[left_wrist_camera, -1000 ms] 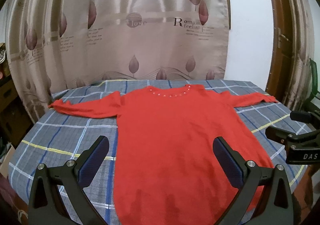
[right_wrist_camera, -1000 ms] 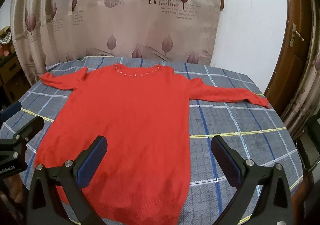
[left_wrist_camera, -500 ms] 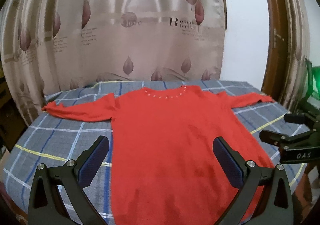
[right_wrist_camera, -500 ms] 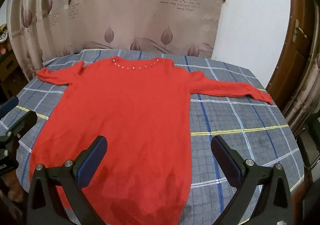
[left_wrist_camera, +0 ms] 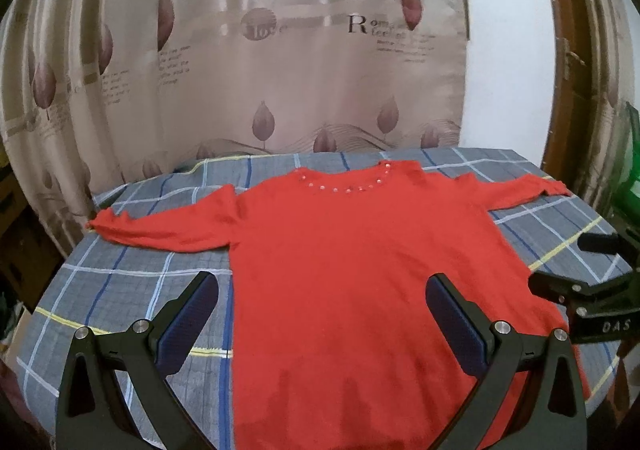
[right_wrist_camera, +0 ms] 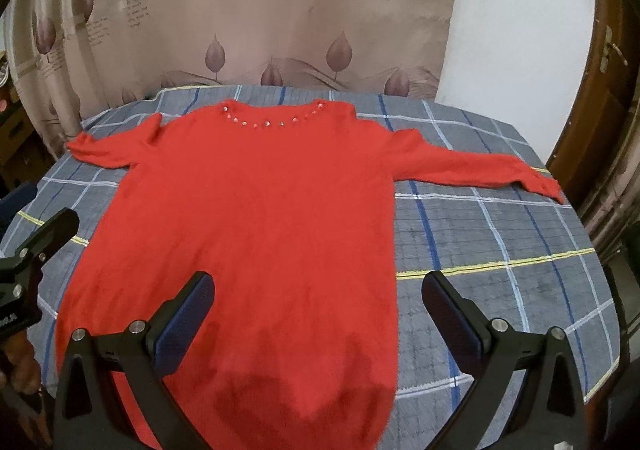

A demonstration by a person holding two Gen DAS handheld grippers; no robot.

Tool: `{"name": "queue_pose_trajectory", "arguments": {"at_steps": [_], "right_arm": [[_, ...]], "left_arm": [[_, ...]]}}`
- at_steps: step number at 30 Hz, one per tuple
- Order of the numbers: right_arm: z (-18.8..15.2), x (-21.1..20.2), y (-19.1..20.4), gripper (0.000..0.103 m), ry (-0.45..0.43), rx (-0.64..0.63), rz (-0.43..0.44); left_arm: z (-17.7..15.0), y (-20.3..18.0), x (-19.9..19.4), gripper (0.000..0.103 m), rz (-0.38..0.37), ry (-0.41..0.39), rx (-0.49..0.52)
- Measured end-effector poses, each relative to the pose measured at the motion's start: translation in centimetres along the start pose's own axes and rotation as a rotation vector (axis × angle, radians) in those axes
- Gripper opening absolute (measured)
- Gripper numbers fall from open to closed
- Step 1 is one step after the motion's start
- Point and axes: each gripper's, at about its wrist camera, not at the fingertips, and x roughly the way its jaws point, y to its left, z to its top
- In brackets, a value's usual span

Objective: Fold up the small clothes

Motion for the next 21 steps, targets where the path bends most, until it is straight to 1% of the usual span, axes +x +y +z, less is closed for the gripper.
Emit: {"name": "queue_pose_trajectory", "arguments": {"at_steps": [5, 7, 10, 12, 16, 21], "right_arm": [[0.8, 1.2, 0.0, 0.103, 0.014, -0.011, 0.029], [1.2, 1.7, 0.0, 0.103, 0.017, -0.011, 0.039], [1.7, 2.3, -0.2, 0.103, 0.019, -0.006, 0.084], [2.1, 2.6, -0.3, 0.103, 0.020, -0.004, 0.099], [2.6, 3.0, -0.4, 0.103, 0.017, 0.000, 0.138], [3.3, 3.7, -0.6, 0.103, 0.016, 0.009, 0.146]], "left_arm": [[0.7, 0.5, 1.8, 0.103, 0.033, 0.024, -0.020], [1.0, 0.7, 2.6, 0.103, 0.058, 0.032, -0.016], [1.4, 1.0, 3.7, 0.103, 0.088, 0.046, -0.011], [1.6, 1.2, 4.5, 0.103, 0.106, 0.058, -0.011], [1.7, 1.6, 5.9, 0.103, 0.124, 0.091, -0.018], [1.7, 2.1, 7.5, 0.103, 0.132, 0.120, -0.035]]}}
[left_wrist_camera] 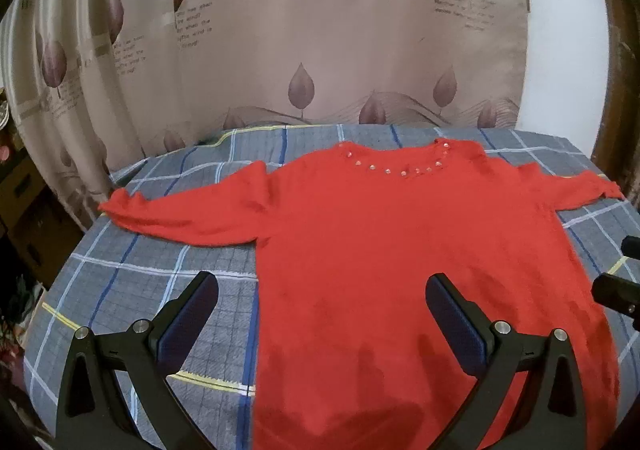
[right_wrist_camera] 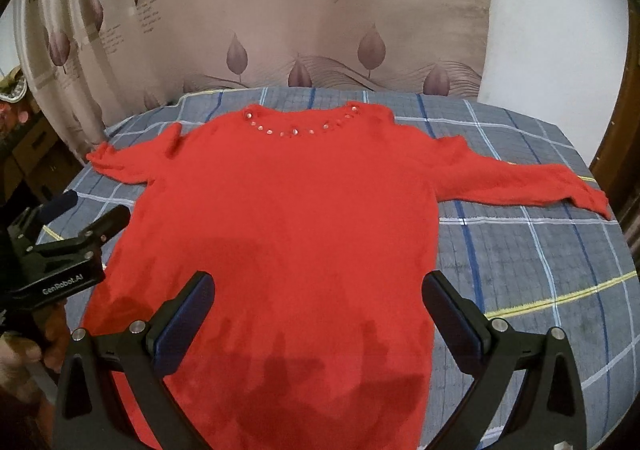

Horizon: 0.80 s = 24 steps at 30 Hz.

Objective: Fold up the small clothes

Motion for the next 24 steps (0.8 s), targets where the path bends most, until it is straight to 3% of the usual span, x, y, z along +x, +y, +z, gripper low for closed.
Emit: {"name": "queue_pose_trajectory", "arguments": {"at_steps": [10, 13, 16, 18, 20, 21, 24], "right_arm": [[0.7, 1.9, -1.0, 0.103, 0.023, 0.020, 0.007], [1.0, 2.4, -2.8, 0.103, 0.027, 0.046, 0.058], [1.7, 3.0, -8.5, 0.101, 0.015, 0.190, 0.152], [1.9, 3.4, -13.4, 0.091, 0.001, 0.316, 0.176], [1.9, 4.0, -19.9, 0.065, 0.002, 0.464, 0.156], [1.8, 4.1, -23.1, 0.059, -0.001, 0.533, 0.139], [1.0, 4.0, -32.0, 0.056, -0.032, 0.731, 0.112]], "left_arm": [[0.6, -0.1, 2.1, 0.103, -0.008, 0.025, -0.008], [0.5, -0.3, 3.2, 0.103, -0.023, 0.022, -0.010], [0.1, -0.1, 4.6, 0.103, -0.050, 0.026, -0.014], [-0.3, 0.2, 5.5, 0.103, -0.081, 0.045, -0.035], [-0.7, 0.3, 6.3, 0.103, -0.098, 0.073, -0.047], [-0.7, 0.3, 6.6, 0.103, -0.109, 0.090, -0.049], [-0.8, 0.3, 7.2, 0.103, -0.116, 0.115, -0.061]]}}
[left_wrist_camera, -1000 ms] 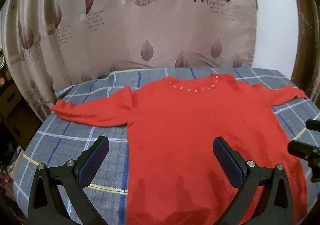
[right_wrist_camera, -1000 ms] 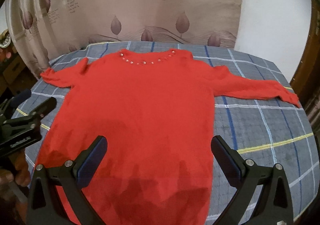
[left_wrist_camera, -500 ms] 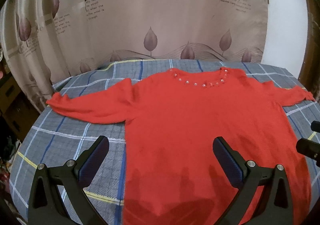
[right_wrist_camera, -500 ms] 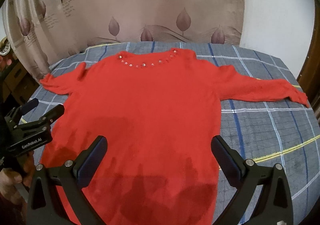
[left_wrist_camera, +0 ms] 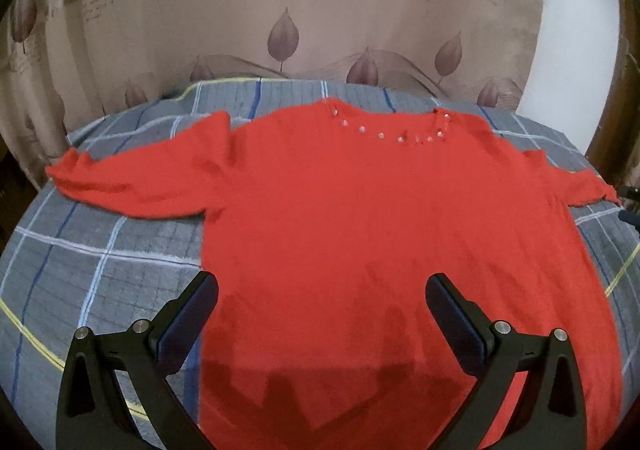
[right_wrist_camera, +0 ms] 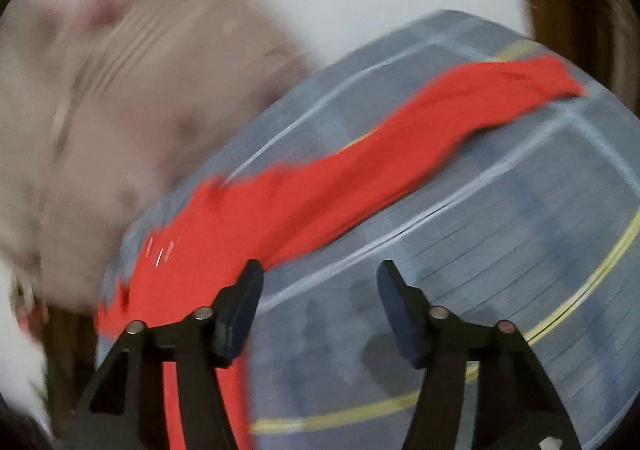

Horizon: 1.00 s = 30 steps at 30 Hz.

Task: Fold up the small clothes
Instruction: 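Grasp the red sweater's sleeve cuff with the right gripper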

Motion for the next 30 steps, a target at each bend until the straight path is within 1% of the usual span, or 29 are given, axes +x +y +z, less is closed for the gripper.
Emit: {"name": "queue_pose_trajectory", "arguments": {"at_steps": [1, 2, 4, 6, 9, 10, 11, 15, 19, 22, 23, 24, 25, 27, 28, 30], "right_arm": [[1.8, -0.4, -2.7, 0.056, -0.019, 0.085, 0.014], [2.9, -0.6, -4.4, 0.056, -0.031, 0.135, 0.031], [5.0, -0.7, -7.4, 0.056, -0.043, 0.226, 0.061], [6.4, -0.2, -9.6, 0.056, -0.044, 0.291, 0.099], [8.1, 1.1, -11.9, 0.056, -0.055, 0.351, 0.071], [8.4, 1.6, -12.4, 0.055, -0.060, 0.366, 0.070], [8.7, 1.8, -12.8, 0.052, -0.071, 0.379, 0.078], [9.5, 2.8, -12.7, 0.052, -0.089, 0.364, 0.070], [9.7, 2.9, -13.5, 0.052, -0.131, 0.385, 0.077], [9.9, 3.3, -13.7, 0.049, -0.156, 0.418, 0.068], [10.0, 3.5, -13.7, 0.044, -0.156, 0.423, 0.058], [10.0, 3.5, -13.7, 0.035, -0.155, 0.429, 0.043], [10.0, 3.6, -14.0, 0.029, -0.151, 0.443, 0.020], [9.8, 3.8, -14.5, 0.005, -0.146, 0.461, -0.009], [9.6, 3.8, -14.8, 0.001, -0.144, 0.467, -0.019], [9.3, 3.8, -15.5, 0.000, -0.149, 0.474, 0.005]], "left_arm": [[0.0, 0.0, 0.1, 0.103, 0.000, 0.004, -0.001], [-0.1, 0.0, 0.2, 0.103, -0.002, 0.009, -0.002], [-0.1, 0.1, 0.5, 0.103, -0.006, 0.020, -0.012], [-0.1, 0.3, 0.7, 0.103, -0.004, 0.032, -0.028], [-0.2, 0.4, 0.6, 0.103, -0.001, 0.032, -0.037], [-0.2, 0.4, 0.6, 0.103, 0.001, 0.031, -0.037], [-0.2, 0.4, 0.6, 0.103, 0.003, 0.031, -0.034], [-0.2, 0.2, 0.8, 0.103, 0.017, 0.039, -0.012], [-0.2, 0.1, 0.9, 0.103, 0.027, 0.039, -0.001], [-0.3, 0.2, 0.9, 0.103, 0.027, 0.041, -0.004], [-0.3, 0.3, 0.9, 0.103, 0.024, 0.042, -0.006], [-0.2, 0.2, 1.0, 0.103, 0.022, 0.043, -0.008], [-0.2, 0.3, 1.0, 0.103, 0.019, 0.045, -0.012], [-0.2, 0.5, 1.0, 0.103, 0.013, 0.045, -0.020], [-0.2, 0.6, 1.0, 0.103, 0.010, 0.045, -0.024], [-0.2, 0.8, 1.1, 0.103, 0.002, 0.047, -0.036]]}}
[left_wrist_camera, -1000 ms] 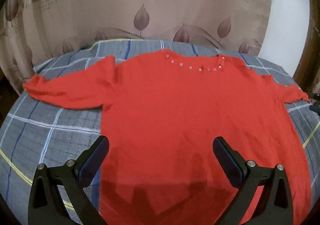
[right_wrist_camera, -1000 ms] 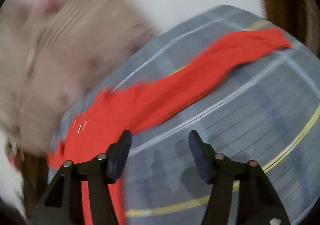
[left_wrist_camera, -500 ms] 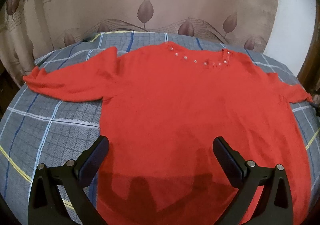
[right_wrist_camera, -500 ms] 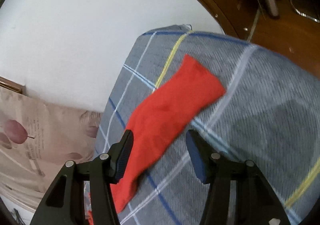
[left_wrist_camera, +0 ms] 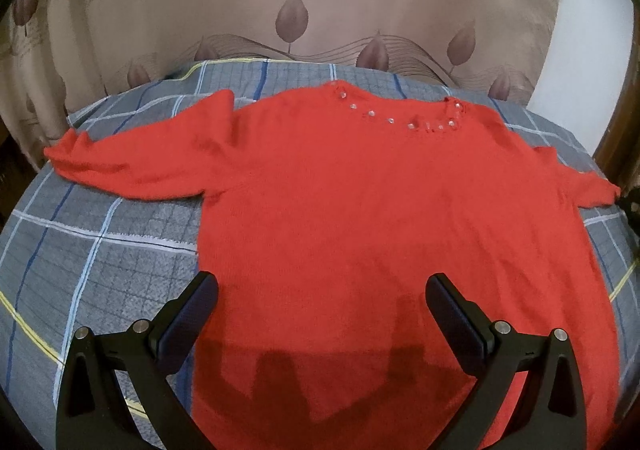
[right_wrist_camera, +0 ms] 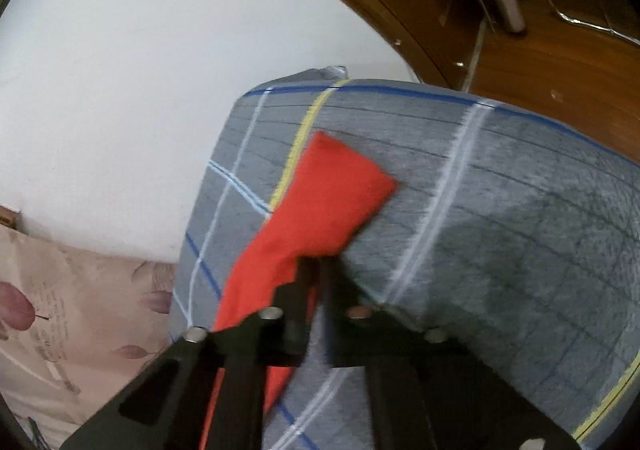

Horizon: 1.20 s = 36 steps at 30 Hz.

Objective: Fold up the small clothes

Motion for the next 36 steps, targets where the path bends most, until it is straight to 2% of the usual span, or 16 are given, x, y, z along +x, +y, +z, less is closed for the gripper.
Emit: {"name": "queue_pose_trajectory", "arguments": {"at_steps": [2, 3, 5, 8, 9, 10, 13, 14, 15, 16, 23, 25, 27, 29, 31, 36], "right_arm": [[0.0, -0.2, -0.1, 0.000, -0.003, -0.003, 0.006], [0.0, -0.5, -0.1, 0.006, -0.012, -0.004, 0.017], [0.1, -1.5, -0.2, 0.005, -0.054, 0.000, 0.047], [0.5, -1.8, -0.7, 0.013, -0.046, 0.024, 0.057], [0.7, -1.7, -1.0, 0.021, -0.032, 0.040, 0.058], [0.7, -1.8, -1.1, 0.024, -0.035, 0.047, 0.073], [0.9, -2.7, -0.7, 0.044, -0.087, 0.048, 0.064], [0.9, -3.1, -0.5, 0.057, -0.118, 0.049, 0.063], [0.9, -3.2, -0.3, 0.063, -0.131, 0.046, 0.060], [0.9, -2.7, 0.1, 0.063, -0.110, 0.031, 0.047], [1.3, -1.0, 1.3, 0.062, -0.120, -0.003, 0.016], [1.3, -0.4, 1.9, 0.056, -0.127, -0.018, -0.001], [1.3, 0.7, 1.7, 0.006, -0.081, -0.027, -0.034], [1.2, 1.1, 0.6, 0.003, -0.065, 0.023, -0.003], [0.8, 0.4, 1.3, 0.007, -0.072, 0.010, -0.001], [-1.7, -1.9, 6.7, 0.007, -0.061, -0.049, 0.114]], "left_arm": [[0.0, 0.1, 0.1, 0.103, -0.006, 0.004, -0.008], [0.1, 0.2, 0.1, 0.103, -0.008, 0.006, -0.013], [0.0, 0.4, 0.1, 0.103, -0.011, 0.007, -0.026], [0.0, 0.5, 0.2, 0.103, -0.013, 0.009, -0.037], [0.0, 0.5, 0.2, 0.103, -0.013, 0.010, -0.038], [0.0, 0.5, 0.2, 0.103, -0.013, 0.011, -0.038], [-0.1, 0.4, 0.1, 0.103, -0.008, 0.013, -0.036], [-0.1, 0.4, 0.1, 0.103, -0.007, 0.014, -0.035], [-0.1, 0.4, 0.2, 0.103, -0.007, 0.015, -0.036], [-0.1, 0.4, 0.2, 0.103, -0.007, 0.017, -0.037], [0.0, 0.6, 0.5, 0.103, -0.009, 0.031, -0.044], [0.0, 0.6, 0.6, 0.103, -0.009, 0.034, -0.047], [0.0, 0.7, 0.6, 0.103, -0.012, 0.035, -0.051], [0.0, 0.8, 0.5, 0.103, -0.017, 0.033, -0.057], [0.0, 0.8, 0.5, 0.103, -0.021, 0.030, -0.063], [0.1, 1.3, 0.3, 0.103, -0.047, 0.012, -0.100]]}}
